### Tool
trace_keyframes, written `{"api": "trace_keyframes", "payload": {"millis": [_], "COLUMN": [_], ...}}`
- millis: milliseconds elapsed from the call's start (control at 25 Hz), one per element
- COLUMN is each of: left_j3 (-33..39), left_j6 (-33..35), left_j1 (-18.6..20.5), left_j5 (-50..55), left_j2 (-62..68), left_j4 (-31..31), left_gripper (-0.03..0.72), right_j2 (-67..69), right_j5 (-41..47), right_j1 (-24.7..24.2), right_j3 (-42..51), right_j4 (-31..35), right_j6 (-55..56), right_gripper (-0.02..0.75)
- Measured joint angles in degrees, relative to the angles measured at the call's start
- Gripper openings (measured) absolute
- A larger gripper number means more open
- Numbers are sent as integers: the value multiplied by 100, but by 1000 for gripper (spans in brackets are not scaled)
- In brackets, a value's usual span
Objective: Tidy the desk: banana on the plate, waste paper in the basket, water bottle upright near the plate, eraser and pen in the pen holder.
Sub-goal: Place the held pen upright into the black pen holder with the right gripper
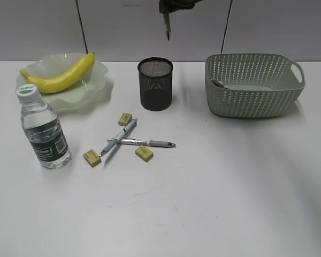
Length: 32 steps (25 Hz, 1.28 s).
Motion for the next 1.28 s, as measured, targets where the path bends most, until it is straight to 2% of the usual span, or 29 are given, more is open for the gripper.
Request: {"api": "trace_keyframes", "payload": {"millis": [320, 600, 1280], "left_j3": [0, 0, 0], "left_j6": [0, 0, 0], "left_j1": [0, 0, 0], "left_j5": [0, 0, 0], "left_j2": [0, 0, 0], "left_j4": [0, 0, 0], "left_gripper": [482, 482, 475], "right_j2": [50, 89, 567], "right_j5": [-1451, -2371, -2786], "right_j1": [0, 0, 0], "right_j3": [867, 1545, 1709], "right_j4": [231, 277, 231], "right_j6": [-197, -208, -214], "right_gripper": [106, 106, 106]}}
